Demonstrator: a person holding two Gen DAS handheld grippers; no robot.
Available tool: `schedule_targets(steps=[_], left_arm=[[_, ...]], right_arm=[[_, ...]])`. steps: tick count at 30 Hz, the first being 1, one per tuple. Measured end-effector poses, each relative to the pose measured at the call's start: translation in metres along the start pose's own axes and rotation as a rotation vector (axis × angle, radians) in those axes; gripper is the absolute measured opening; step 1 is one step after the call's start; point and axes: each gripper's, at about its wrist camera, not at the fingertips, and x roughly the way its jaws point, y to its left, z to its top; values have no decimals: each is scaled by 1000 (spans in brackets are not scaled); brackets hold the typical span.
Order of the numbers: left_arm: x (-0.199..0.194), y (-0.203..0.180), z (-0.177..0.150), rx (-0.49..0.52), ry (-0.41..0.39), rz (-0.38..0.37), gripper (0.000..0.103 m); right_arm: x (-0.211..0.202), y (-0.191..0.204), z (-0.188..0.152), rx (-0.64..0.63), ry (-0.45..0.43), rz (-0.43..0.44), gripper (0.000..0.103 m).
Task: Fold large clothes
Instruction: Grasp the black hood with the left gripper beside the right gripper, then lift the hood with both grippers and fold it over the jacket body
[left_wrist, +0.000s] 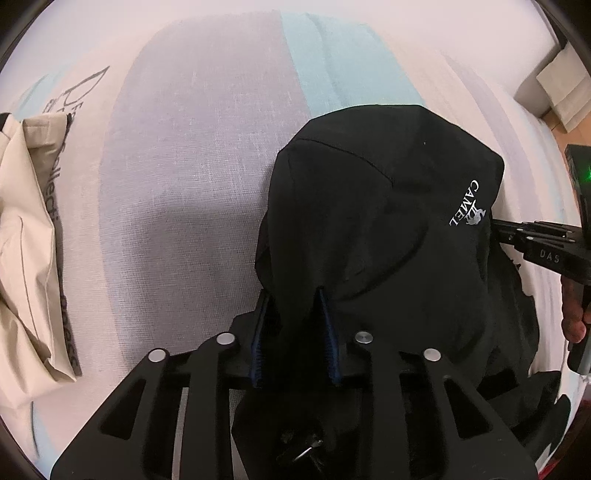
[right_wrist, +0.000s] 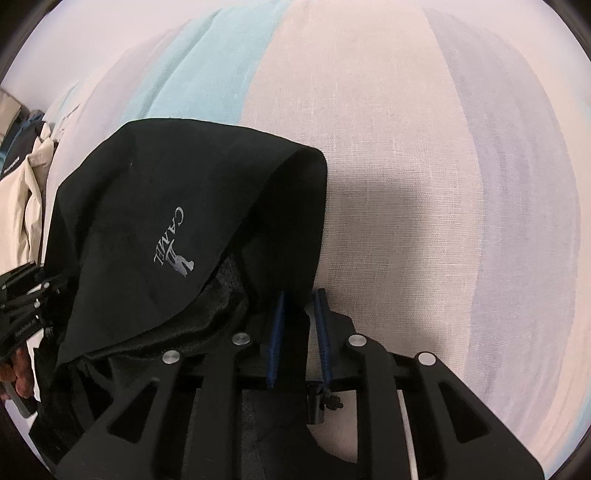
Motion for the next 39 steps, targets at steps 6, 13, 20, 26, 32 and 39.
schedule_targets(steps=[6, 13, 20, 26, 32, 39], left_arm=[[-23, 20, 0, 25, -11, -5, 3], [-59, 25, -5, 31, -50, -6, 2], [-88, -11, -11, 47, -95, 1, 2], [-114, -28, -27, 40, -134, 12, 2], [-154, -35, -48, 36, -180, 11, 2], [-193, -50, -74, 48, -228, 16, 2]], right_arm=[[-14, -5, -9, 3, -4, 1, 4], [-38, -1, -15, 19, -63, 0, 3], [-83, 10, -34, -25, -177, -5, 2], [-117, 24, -46, -85, -238, -20, 2], [-159, 34, -69, -146, -311, -49, 1], [-197, 57, -108, -230, -391, -89, 1]])
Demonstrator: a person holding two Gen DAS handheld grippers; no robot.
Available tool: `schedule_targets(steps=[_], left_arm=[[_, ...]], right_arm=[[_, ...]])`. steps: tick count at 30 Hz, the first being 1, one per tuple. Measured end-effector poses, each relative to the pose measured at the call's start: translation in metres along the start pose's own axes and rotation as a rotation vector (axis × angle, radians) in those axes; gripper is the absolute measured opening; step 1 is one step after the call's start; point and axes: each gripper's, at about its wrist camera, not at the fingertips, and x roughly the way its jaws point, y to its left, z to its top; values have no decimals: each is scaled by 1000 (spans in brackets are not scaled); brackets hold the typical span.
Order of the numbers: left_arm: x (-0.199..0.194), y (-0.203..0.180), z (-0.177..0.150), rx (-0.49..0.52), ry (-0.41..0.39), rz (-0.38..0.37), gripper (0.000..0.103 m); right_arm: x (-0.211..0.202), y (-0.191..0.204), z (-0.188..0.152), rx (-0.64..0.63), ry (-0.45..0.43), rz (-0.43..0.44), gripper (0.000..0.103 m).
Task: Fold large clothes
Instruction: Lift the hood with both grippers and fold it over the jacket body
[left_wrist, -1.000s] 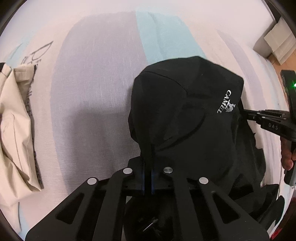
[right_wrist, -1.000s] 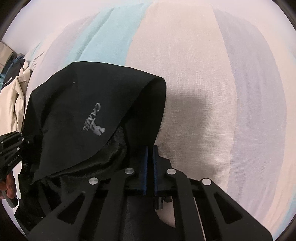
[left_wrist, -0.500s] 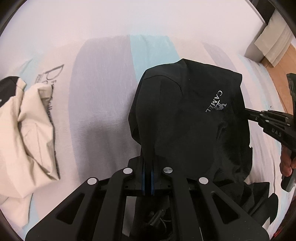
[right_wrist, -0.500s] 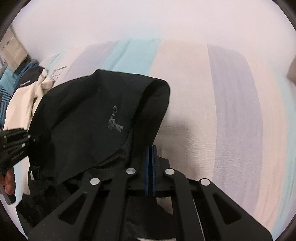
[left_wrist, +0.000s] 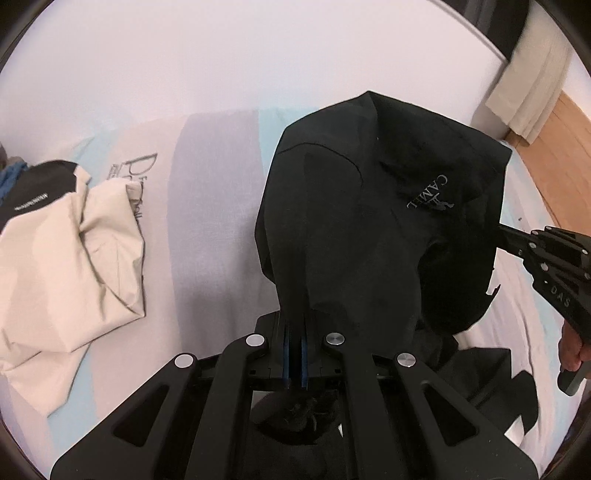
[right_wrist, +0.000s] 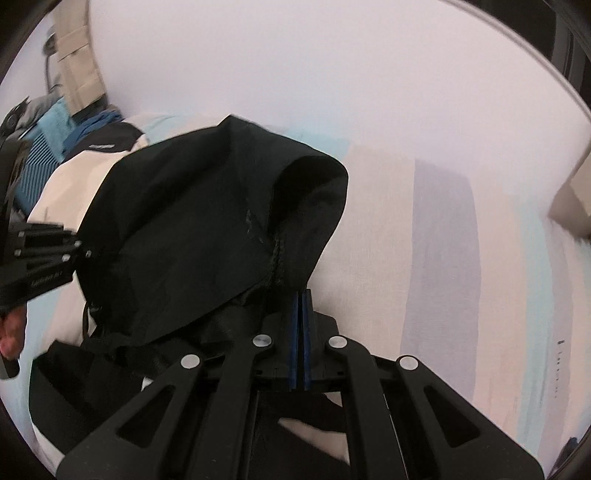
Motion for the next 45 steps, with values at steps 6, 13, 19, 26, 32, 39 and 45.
schedule_targets(steps=[6, 13, 19, 26, 32, 39, 45], left_arm=[[-29, -15, -23, 15, -52, -3, 2], [-63, -35, -59, 49, -102, 11, 2], [-90, -52, -93, 56, -130, 27, 2], [-109, -72, -143, 78, -164, 85, 2], [-122, -80, -190, 33, -174, 118, 2], [-121, -95, -241, -7, -128, 171, 2], [-111, -105, -276, -22, -100, 196, 2]], right_arm=[[-37, 29, -11, -33, -63, -30, 0], [-89, 52, -37, -63, -137, -45, 0], [-120, 69, -62, -79, -149, -43, 0], [-149, 84, -103, -90, -149, -41, 0], [-162, 92, -142, -87, -128, -47, 0], [-161, 98, -181, -69, -67, -69, 0], [-144, 97, -211, -54, 14, -92, 0]])
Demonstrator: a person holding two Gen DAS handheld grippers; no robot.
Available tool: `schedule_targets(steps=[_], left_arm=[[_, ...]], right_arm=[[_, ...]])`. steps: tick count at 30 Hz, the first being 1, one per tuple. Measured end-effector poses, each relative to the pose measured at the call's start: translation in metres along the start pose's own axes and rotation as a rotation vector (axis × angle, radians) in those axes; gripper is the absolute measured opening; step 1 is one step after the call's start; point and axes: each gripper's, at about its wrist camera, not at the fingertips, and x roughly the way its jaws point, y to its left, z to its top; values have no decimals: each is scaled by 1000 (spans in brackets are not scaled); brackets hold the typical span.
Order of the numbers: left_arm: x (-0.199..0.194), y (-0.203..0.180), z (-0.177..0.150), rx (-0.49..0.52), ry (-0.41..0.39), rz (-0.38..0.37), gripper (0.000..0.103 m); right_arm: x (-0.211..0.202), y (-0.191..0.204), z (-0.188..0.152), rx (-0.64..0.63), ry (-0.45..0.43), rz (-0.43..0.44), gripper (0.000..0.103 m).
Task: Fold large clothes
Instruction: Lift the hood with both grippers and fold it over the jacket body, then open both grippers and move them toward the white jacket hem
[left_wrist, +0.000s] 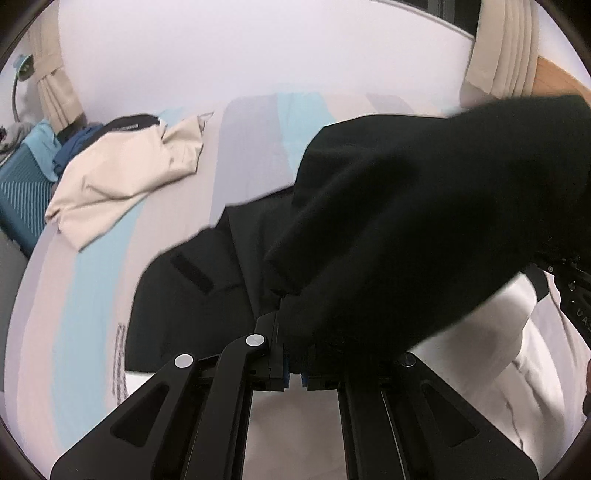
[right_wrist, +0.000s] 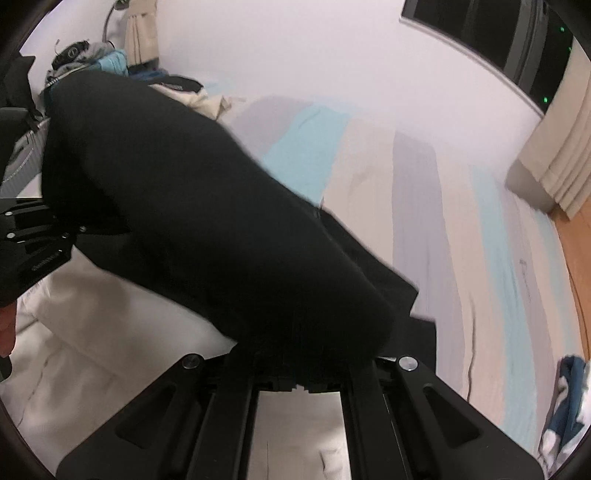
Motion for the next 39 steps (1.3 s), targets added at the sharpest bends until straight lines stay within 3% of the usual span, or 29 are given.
schedule_targets(steps=[16, 29, 39], left_arm=[[12, -6, -53, 33, 63, 20, 3], [27, -5, -65, 24, 78, 19, 3], [29, -5, -70, 22, 73, 31, 7]], right_arm=[[31, 11, -27, -20, 97, -12, 0], [41, 19, -57, -4, 139, -17, 0], [41, 20, -62, -14, 139, -30, 3]])
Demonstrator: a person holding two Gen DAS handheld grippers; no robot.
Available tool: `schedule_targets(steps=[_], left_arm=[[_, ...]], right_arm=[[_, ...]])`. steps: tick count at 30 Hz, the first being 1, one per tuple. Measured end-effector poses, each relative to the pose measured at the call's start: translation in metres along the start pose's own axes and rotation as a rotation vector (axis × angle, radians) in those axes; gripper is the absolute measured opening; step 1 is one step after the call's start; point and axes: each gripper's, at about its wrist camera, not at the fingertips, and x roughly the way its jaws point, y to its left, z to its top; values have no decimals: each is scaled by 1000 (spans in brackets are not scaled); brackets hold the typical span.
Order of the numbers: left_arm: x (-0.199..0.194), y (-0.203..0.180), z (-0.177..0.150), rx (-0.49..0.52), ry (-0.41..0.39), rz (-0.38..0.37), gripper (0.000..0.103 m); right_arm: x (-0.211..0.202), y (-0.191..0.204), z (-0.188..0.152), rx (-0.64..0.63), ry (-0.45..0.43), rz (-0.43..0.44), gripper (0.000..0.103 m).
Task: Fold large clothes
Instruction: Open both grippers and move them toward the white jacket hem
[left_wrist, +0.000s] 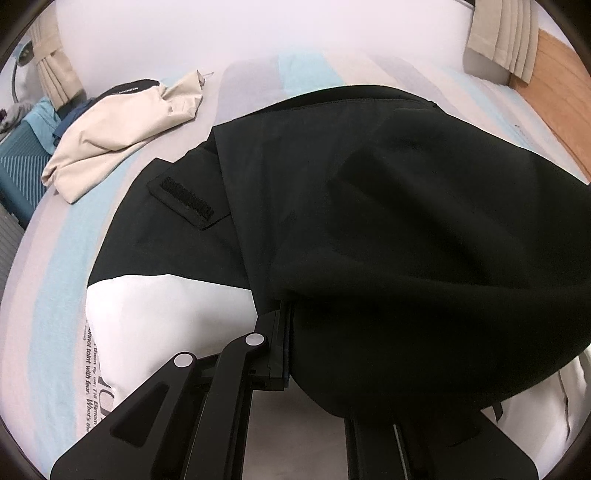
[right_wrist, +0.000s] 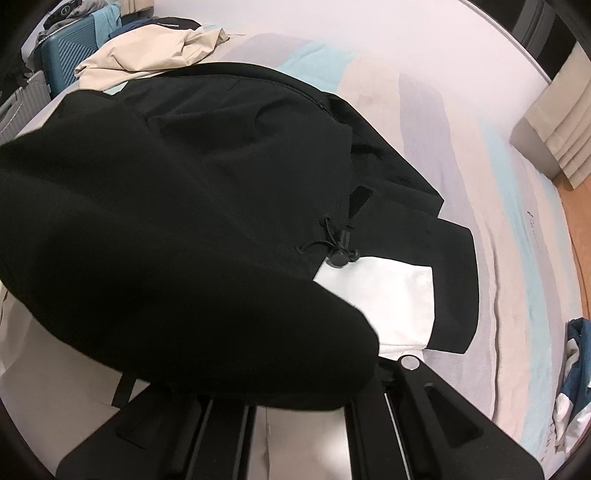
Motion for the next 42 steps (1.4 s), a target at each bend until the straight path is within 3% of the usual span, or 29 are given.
schedule_targets(steps=[2, 4, 6, 10, 15, 19, 28, 38, 42], left_arm=[[-4, -2, -1, 8, -9, 6, 11], [-12, -7, -6, 21, -22, 12, 28], [-21, -13, -10, 36, -52, 23, 59], [-34, -18, -19, 21, -60, 31, 75], [-47, -13, -31, -33, -36, 19, 90], [-58, -10, -39, -53, -21, 4, 93], [-89, -8, -60, -68, 10, -38, 97], [-131, 0, -93, -59, 7, -6, 97], [-156, -3, -115, -73, 31, 21, 97]], right_arm=[[-2, 1, -1, -6, -3, -12, 3], [-6, 0, -1, 0, -8, -16, 8], [-10, -1, -2, 4, -15, -19, 19], [-19, -2, -4, 11, -34, -22, 41], [-34, -4, -10, 21, -54, -15, 62], [-42, -5, -17, 40, -63, -7, 76], [-68, -3, -34, 77, -63, -1, 94], [-114, -7, -63, 128, -113, 29, 95], [-133, -22, -86, 144, -92, 52, 95]])
